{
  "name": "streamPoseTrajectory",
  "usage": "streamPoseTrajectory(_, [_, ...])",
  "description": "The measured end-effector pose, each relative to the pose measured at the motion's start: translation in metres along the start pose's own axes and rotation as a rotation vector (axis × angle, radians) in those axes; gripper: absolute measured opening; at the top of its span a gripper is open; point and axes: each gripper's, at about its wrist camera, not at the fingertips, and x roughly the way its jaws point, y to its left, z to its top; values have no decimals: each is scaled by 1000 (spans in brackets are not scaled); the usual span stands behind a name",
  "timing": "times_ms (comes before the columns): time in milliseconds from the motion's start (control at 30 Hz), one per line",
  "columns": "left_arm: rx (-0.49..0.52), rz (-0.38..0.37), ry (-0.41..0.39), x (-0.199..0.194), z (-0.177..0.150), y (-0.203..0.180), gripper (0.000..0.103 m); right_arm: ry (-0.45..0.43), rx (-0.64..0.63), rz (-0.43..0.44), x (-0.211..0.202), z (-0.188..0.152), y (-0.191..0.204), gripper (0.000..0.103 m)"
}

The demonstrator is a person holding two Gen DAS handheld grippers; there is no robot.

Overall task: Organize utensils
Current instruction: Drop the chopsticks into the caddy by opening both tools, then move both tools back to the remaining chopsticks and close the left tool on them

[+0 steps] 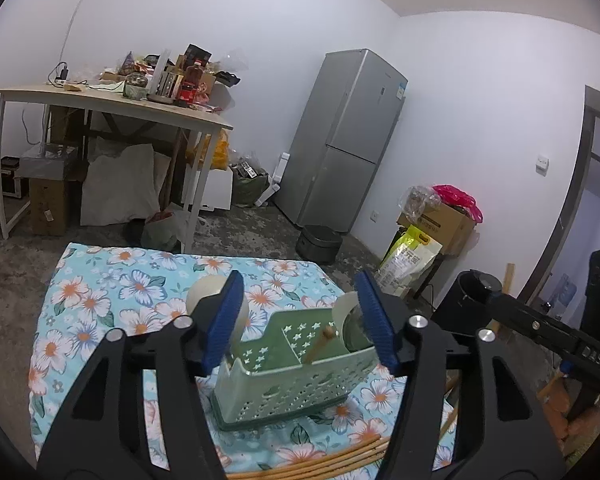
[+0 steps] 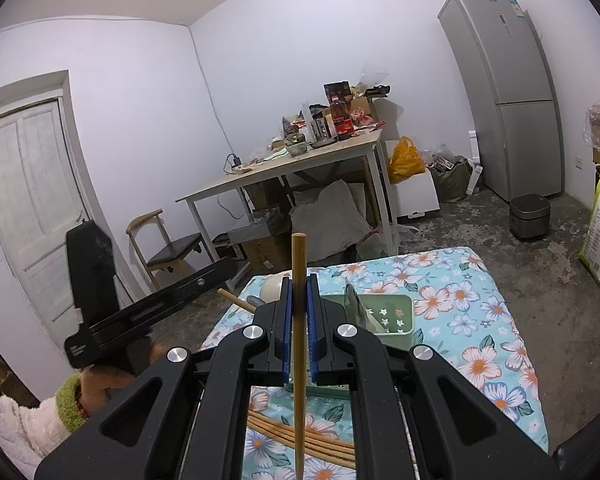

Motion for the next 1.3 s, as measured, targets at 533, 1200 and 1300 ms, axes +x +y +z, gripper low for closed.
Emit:
streamPoseTrajectory(533, [-73,82,44,-47,-36,19,79,-85,-8,62,16,47,-11,7])
streamPoseTrajectory(1200, [-58,146,128,-50,-77,14,91,-156,-190,52,92,108,6,7])
streamPoseTrajectory(1300, [-50,145,140,-49,-81,11,91,-100,-235,53,116,93,9,7])
